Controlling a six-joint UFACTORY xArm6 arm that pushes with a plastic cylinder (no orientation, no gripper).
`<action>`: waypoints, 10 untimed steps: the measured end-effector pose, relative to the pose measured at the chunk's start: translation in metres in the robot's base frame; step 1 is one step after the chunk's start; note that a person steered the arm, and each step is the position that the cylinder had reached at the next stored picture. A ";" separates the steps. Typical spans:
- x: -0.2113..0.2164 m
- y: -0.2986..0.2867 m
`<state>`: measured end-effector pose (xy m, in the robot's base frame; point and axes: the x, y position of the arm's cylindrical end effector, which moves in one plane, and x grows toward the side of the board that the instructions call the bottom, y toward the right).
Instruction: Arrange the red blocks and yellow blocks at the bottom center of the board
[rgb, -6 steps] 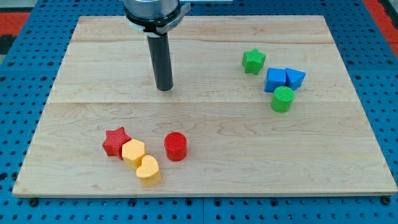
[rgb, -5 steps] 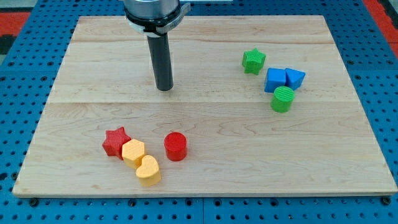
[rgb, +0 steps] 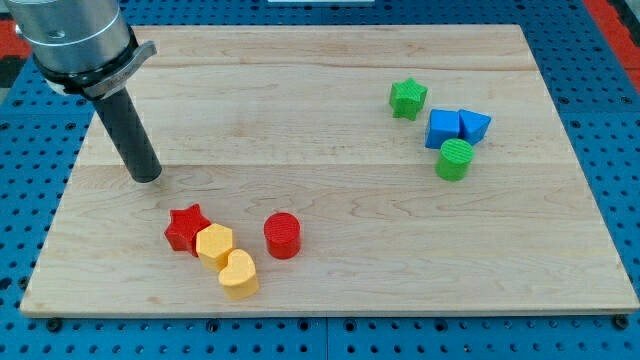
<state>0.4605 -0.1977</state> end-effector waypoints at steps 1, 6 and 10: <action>0.000 -0.001; 0.156 0.102; 0.147 0.129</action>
<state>0.6071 -0.0683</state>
